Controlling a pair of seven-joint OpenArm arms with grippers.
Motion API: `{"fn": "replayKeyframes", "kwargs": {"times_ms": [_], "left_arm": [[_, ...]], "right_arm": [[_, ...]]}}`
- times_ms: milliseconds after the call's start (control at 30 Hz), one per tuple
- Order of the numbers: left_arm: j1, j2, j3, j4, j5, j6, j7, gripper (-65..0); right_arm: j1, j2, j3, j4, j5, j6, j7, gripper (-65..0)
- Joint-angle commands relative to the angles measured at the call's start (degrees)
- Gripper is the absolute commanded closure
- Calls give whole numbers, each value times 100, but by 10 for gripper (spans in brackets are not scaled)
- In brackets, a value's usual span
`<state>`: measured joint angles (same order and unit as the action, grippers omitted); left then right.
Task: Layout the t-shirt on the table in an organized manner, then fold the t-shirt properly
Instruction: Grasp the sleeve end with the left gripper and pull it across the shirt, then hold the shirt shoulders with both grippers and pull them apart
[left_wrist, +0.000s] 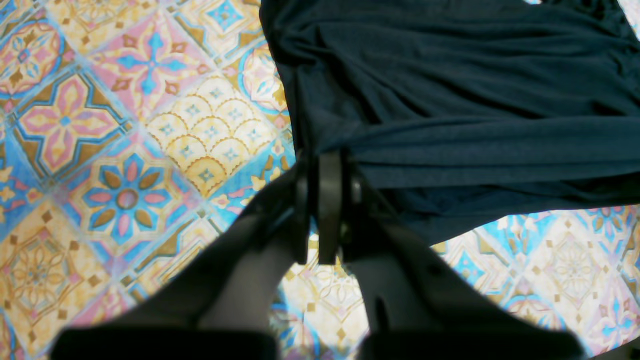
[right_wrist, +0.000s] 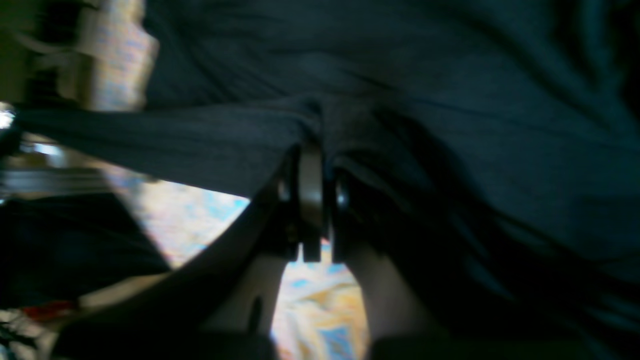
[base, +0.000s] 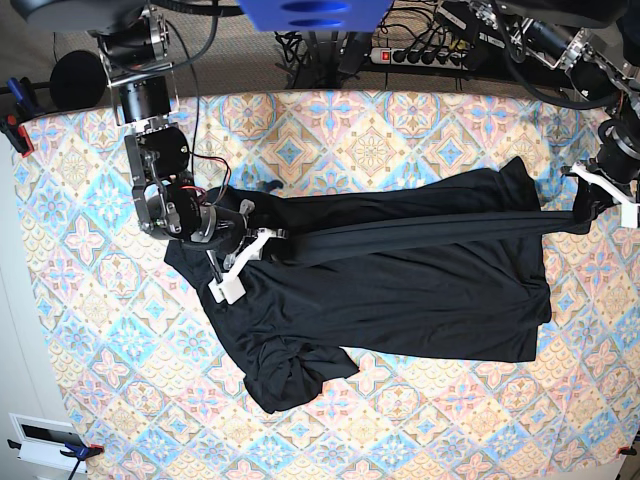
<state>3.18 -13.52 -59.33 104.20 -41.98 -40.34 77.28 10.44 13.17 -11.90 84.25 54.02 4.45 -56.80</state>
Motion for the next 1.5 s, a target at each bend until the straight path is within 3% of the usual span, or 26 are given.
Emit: {"fn": "replayKeyframes", "kwargs": {"times_ms": [0, 233, 567, 1033, 1167, 1267, 1467], "left_arm": [[-85, -147, -41, 90, 88, 34, -136, 0], [-120, -59, -41, -95, 299, 34, -180, 0], [-498, -156, -32, -1686, 299, 34, -321, 0], [-1114, -261, -41, -1801, 299, 34, -462, -2], [-982, -200, 337, -1801, 299, 34, -462, -8], [-788, -182, 601, -1801, 299, 34, -470, -71], [-639, -182, 821, -1801, 255, 34, -444, -296]], "right_arm": [[183, 77, 60, 54, -281, -27, 137, 0], [200, 41, 52, 46, -1169, -18, 330, 0], [191, 41, 43, -438, -1178, -10, 515, 0], [183, 41, 87, -438, -1187, -10, 523, 0], [183, 41, 87, -438, -1187, -10, 523, -3], [183, 41, 87, -438, -1187, -10, 523, -53], [183, 41, 87, -385, -1160, -10, 523, -209]]}}
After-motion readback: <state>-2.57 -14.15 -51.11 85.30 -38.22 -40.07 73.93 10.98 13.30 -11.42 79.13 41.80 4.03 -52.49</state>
